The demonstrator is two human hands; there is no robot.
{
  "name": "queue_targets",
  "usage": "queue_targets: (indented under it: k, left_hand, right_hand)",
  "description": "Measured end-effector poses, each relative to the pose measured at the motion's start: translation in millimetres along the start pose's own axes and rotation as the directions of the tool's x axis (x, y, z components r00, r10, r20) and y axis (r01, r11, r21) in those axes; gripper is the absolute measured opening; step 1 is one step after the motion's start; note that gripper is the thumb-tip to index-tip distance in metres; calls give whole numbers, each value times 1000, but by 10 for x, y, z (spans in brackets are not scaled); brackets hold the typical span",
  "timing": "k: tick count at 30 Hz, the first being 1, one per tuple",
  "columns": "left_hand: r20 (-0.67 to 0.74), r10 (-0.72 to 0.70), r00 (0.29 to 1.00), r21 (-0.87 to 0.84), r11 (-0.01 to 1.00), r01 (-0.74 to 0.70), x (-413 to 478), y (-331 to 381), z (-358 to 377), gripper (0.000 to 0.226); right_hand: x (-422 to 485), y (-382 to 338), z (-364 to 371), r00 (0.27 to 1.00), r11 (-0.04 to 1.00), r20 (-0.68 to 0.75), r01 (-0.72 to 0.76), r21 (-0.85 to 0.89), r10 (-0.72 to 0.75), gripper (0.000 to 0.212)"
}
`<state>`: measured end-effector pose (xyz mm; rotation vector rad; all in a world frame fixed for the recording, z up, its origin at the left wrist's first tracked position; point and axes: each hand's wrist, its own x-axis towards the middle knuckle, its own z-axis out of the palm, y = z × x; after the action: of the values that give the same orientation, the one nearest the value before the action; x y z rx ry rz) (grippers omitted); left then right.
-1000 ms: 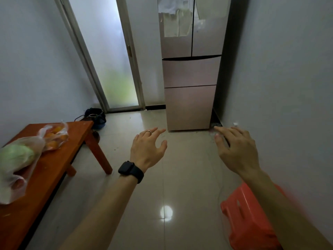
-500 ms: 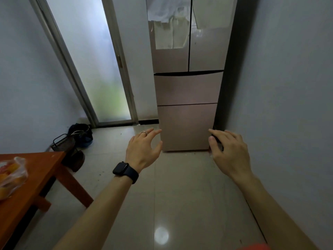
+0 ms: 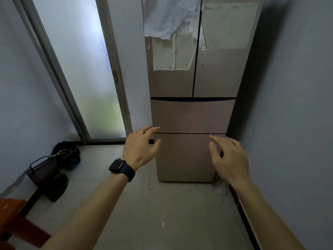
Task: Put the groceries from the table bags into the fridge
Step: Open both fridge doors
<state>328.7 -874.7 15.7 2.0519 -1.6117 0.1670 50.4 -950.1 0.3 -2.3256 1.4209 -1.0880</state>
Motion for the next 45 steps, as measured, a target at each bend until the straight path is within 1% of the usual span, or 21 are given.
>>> queue_targets:
  k: [10, 14, 19, 21, 23, 25, 26, 27, 29, 31, 33, 35, 37, 39, 40, 42, 45]
  left_hand:
    - [67, 102, 993, -59, 993, -98, 2049, -269, 743, 51]
    - [101, 144, 984, -86, 987, -135, 2626, -285, 1052, 51]
    - [126, 134, 983, -113, 986, -120, 3211, -258, 1469, 52]
    - [147, 113, 983, -145, 985, -92, 3409, -220, 1636, 53]
    - [172, 63, 983, -197, 980, -28, 3606, -186, 1841, 51]
    - [208, -35, 978, -319, 942, 101, 3776, -143, 2038, 48]
    - [237, -98, 967, -410, 892, 191, 3846, -117, 2129, 46]
    - [279, -163, 947, -502, 816, 288, 3914, -75, 2202, 43]
    - [361, -279, 890, -637, 623, 454, 4051, -11, 2371, 41]
    - [434, -383, 816, -717, 401, 570, 4186, 39, 2543, 41]
    - [534, -443, 721, -755, 134, 641, 4280, 85, 2719, 39]
    - [609, -455, 649, -758, -95, 645, 4334, 142, 2865, 39]
    - [662, -450, 600, -745, -307, 592, 4375, 212, 2979, 45]
    - [684, -451, 573, -728, -462, 506, 4449, 282, 3054, 52]
    - [686, -457, 566, -723, -513, 462, 4499, 312, 3073, 56]
    - [684, -466, 561, -713, -586, 384, 4617, 339, 3107, 68]
    - [688, -456, 564, -688, -659, 306, 4791, 348, 3131, 85]
  right_hand:
    - [1668, 323, 743, 997, 996, -25, -70, -63, 69, 48]
    - [2156, 523, 917, 993, 992, -42, -115, -50, 113, 49]
    - [2714, 861, 1183, 987, 988, -31, -155, -21, 155, 51]
    - [2946, 1024, 1309, 985, 985, -3, -171, 8, 171, 47]
    - [3197, 1185, 1437, 981, 979, 52, -193, 69, 189, 42]
    - [3445, 1347, 1559, 970, 964, 122, -226, 142, 209, 42]
    - [3570, 1424, 1615, 960, 947, 159, -258, 190, 230, 41]
    - [3698, 1496, 1672, 946, 919, 198, -304, 251, 259, 40]
    - [3943, 1630, 1795, 900, 818, 287, -424, 390, 329, 38]
    - [4176, 1758, 1933, 844, 684, 364, -534, 497, 395, 38]
    - [4376, 1869, 2067, 782, 521, 422, -621, 586, 458, 41]
    - [4537, 1945, 2171, 712, 317, 492, -680, 661, 501, 51]
    - [4652, 1990, 2254, 646, 90, 571, -698, 710, 506, 64]
    - [4750, 2018, 2336, 586, -132, 638, -676, 725, 499, 77]
    - [4794, 2024, 2375, 564, -225, 662, -652, 724, 494, 84]
    - [4872, 2027, 2453, 539, -353, 688, -599, 719, 486, 96]
    - [4951, 2014, 2542, 528, -448, 702, -542, 711, 478, 111]
